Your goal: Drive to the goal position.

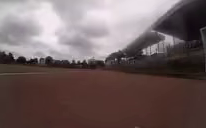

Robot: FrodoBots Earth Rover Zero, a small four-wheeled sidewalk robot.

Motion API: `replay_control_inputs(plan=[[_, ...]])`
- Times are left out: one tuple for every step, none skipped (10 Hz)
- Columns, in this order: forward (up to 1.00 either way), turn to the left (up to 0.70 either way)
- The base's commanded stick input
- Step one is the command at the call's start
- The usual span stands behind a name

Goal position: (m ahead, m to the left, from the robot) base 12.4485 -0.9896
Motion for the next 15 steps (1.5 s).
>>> replay_control_inputs(plan=[[0.70,0.00],[0.70,0.00],[0.70,0.00],[0.70,0.00],[0.70,0.00],[0.70,0.00],[0.70,0.00],[0.70,0.00],[0.70,0.00],[0.70,0.00],[0.70,0.00],[0.70,0.00],[0.70,0.00],[0.70,0.00],[0.70,0.00]])
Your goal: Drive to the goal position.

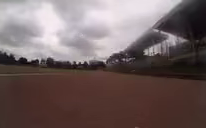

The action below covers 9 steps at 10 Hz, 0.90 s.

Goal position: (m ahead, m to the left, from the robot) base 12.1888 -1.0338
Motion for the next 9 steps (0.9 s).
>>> replay_control_inputs(plan=[[0.70,0.00],[0.70,0.00],[0.70,0.00],[0.70,0.00],[0.70,0.00],[0.70,0.00],[0.70,0.00],[0.70,0.00],[0.70,0.00]])
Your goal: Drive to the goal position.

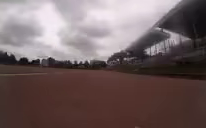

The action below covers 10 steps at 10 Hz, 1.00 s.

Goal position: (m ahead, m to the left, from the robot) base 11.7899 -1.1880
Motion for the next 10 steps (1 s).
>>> replay_control_inputs(plan=[[0.70,0.00],[0.70,0.00],[0.70,0.00],[0.70,0.00],[0.70,0.00],[0.70,0.00],[0.70,0.00],[0.70,0.00],[0.70,0.00],[0.70,0.00]])
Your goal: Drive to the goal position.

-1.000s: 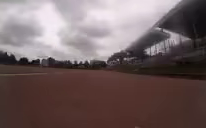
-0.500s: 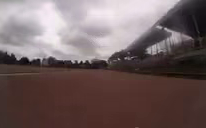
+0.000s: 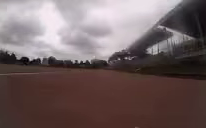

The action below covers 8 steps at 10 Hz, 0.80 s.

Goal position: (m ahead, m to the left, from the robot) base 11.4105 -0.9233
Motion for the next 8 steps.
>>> replay_control_inputs(plan=[[0.70,0.00],[0.70,0.00],[0.70,0.00],[0.70,0.00],[0.70,0.00],[0.70,0.00],[0.70,0.00],[0.70,0.00]])
